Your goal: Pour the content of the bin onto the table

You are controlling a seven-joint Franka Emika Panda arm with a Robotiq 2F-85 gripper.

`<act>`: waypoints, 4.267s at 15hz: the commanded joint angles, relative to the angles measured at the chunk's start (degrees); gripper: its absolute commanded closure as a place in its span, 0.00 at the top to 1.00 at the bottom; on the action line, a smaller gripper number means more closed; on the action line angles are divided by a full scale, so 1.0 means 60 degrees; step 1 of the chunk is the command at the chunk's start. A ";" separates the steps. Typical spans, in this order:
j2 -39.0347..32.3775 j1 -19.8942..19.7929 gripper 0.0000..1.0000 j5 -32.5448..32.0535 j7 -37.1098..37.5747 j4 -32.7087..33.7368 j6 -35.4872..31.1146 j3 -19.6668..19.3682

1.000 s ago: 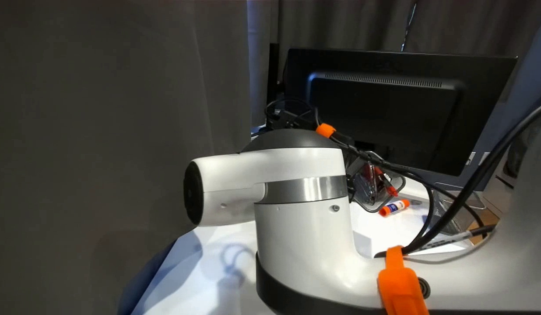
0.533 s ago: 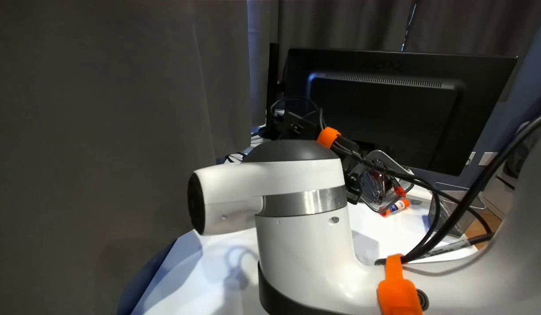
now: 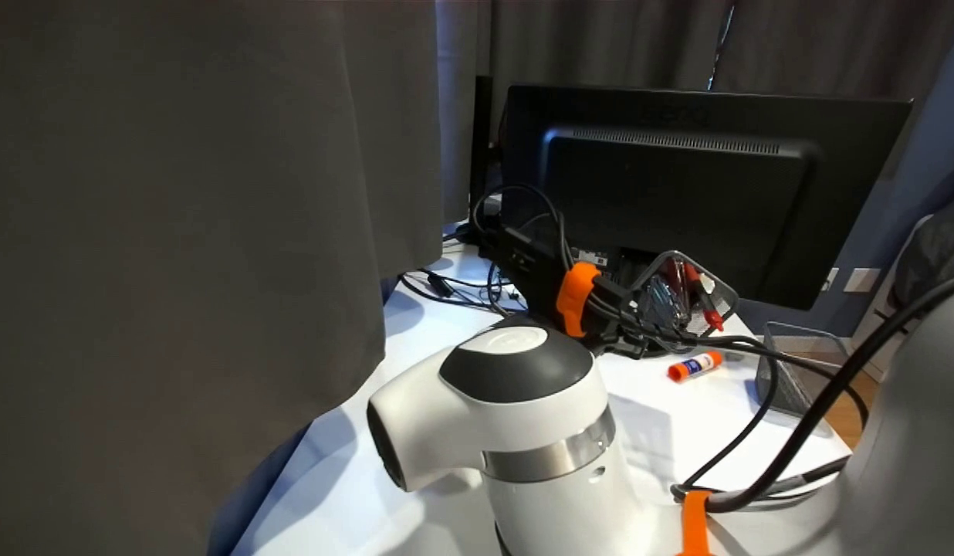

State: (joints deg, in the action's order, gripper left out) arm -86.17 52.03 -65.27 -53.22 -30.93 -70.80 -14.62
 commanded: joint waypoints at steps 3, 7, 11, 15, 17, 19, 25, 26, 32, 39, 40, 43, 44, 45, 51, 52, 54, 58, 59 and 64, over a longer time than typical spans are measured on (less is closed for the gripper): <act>0.0007 -0.0131 0.09 -0.0359 0.0323 0.0002 0.0661 0.0224; 0.0015 -0.0148 0.02 -0.0352 0.0370 0.0007 0.0733 0.0240; 0.0016 -0.0362 0.02 0.0452 0.3018 0.0411 0.1371 0.0819; 0.0021 -0.0515 0.02 0.0765 0.4901 0.0757 0.1310 0.0832; 0.0030 -0.0496 0.02 0.0622 0.5670 0.0927 0.1121 0.0631; 0.0044 -0.0213 0.02 -0.0082 0.5631 0.0635 0.1113 0.0058; 0.0029 0.0274 0.02 -0.1476 0.4773 -0.0256 0.1155 -0.0401; 0.0015 0.0292 0.02 -0.1671 0.4667 -0.0441 0.1246 -0.0400; -0.0021 0.0219 0.02 -0.2623 0.3721 -0.1397 0.2441 -0.0277; 0.0471 -0.0300 0.02 -0.1515 0.3826 -0.0152 0.2592 0.0710; 0.0529 -0.0353 0.02 -0.1388 0.4017 0.0017 0.2468 0.0840; 0.0742 -0.0476 0.02 -0.1023 0.4601 0.0426 0.1973 0.1309; 0.0758 -0.0516 0.02 -0.0844 0.4793 0.0565 0.1772 0.1437; 0.0775 -0.0553 0.02 -0.0610 0.5007 0.0694 0.1533 0.1550; 0.1346 -0.0692 0.02 0.0852 0.6720 0.0395 -0.0227 0.1837; 0.1397 -0.0727 0.02 0.1114 0.6962 0.0444 -0.0518 0.1847; 0.1505 -0.0716 0.02 0.1513 0.7471 0.0523 -0.0998 0.1756; 0.1749 -0.0634 0.02 0.2084 0.8229 0.0502 -0.1206 0.1574; 0.1700 -0.0586 0.02 0.1971 0.7984 0.0322 -0.1287 0.1389; 0.1421 -0.0932 0.02 0.2404 0.8469 0.1068 -0.2177 0.1587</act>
State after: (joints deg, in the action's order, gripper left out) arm -77.89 47.97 -54.50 -5.87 -26.09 -78.56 -5.26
